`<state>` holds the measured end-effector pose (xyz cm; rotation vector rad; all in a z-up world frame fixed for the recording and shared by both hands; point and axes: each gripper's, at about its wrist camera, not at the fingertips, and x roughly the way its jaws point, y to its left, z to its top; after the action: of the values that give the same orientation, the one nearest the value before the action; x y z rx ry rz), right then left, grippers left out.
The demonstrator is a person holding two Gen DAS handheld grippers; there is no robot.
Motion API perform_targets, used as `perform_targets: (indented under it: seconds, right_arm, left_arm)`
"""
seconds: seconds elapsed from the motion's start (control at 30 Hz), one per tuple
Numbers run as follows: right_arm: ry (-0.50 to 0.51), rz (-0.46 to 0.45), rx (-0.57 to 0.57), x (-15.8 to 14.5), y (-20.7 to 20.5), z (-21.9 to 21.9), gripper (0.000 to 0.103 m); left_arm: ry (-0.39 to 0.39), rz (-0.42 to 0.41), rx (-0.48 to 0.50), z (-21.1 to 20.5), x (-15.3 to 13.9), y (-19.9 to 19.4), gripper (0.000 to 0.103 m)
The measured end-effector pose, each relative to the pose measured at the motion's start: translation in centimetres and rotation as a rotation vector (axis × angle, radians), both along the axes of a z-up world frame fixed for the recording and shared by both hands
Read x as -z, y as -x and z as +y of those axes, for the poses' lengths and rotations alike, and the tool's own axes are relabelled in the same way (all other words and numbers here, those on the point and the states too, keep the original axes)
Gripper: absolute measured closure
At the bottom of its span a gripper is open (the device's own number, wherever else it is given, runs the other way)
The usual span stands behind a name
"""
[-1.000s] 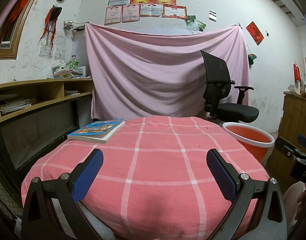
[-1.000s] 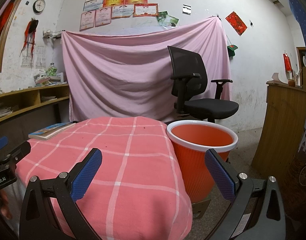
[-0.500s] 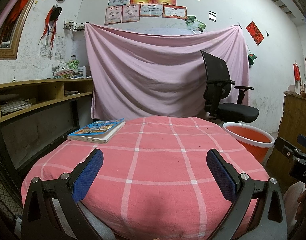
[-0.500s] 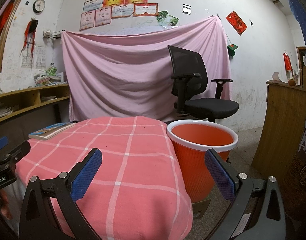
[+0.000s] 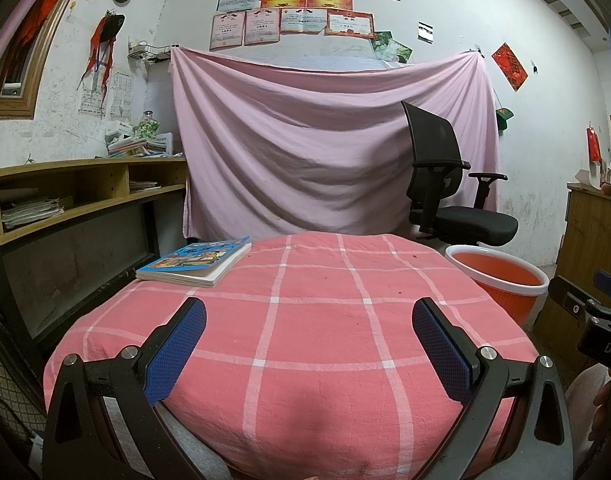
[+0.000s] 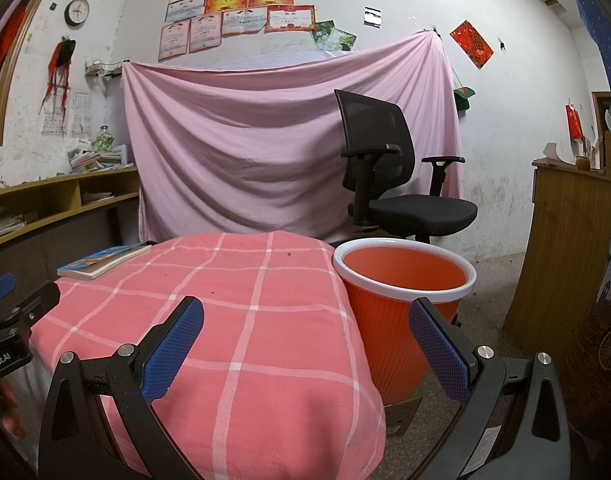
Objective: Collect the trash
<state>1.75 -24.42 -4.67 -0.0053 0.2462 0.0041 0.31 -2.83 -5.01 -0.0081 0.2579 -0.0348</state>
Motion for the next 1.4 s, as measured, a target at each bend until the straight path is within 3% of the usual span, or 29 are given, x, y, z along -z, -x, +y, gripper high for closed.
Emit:
perform_targets:
  seconds: [1.1, 1.4]
  right_arm:
    - [-0.004, 0.002, 0.001, -0.2, 0.0, 0.0, 0.000]
    - [-0.003, 0.005, 0.000, -0.2, 0.1, 0.2, 0.000]
  left_arm:
    - [0.002, 0.006, 0.004, 0.1, -0.2, 0.0, 0.002]
    - [-0.080, 0.022, 0.024, -0.8, -0.4, -0.2, 0.002]
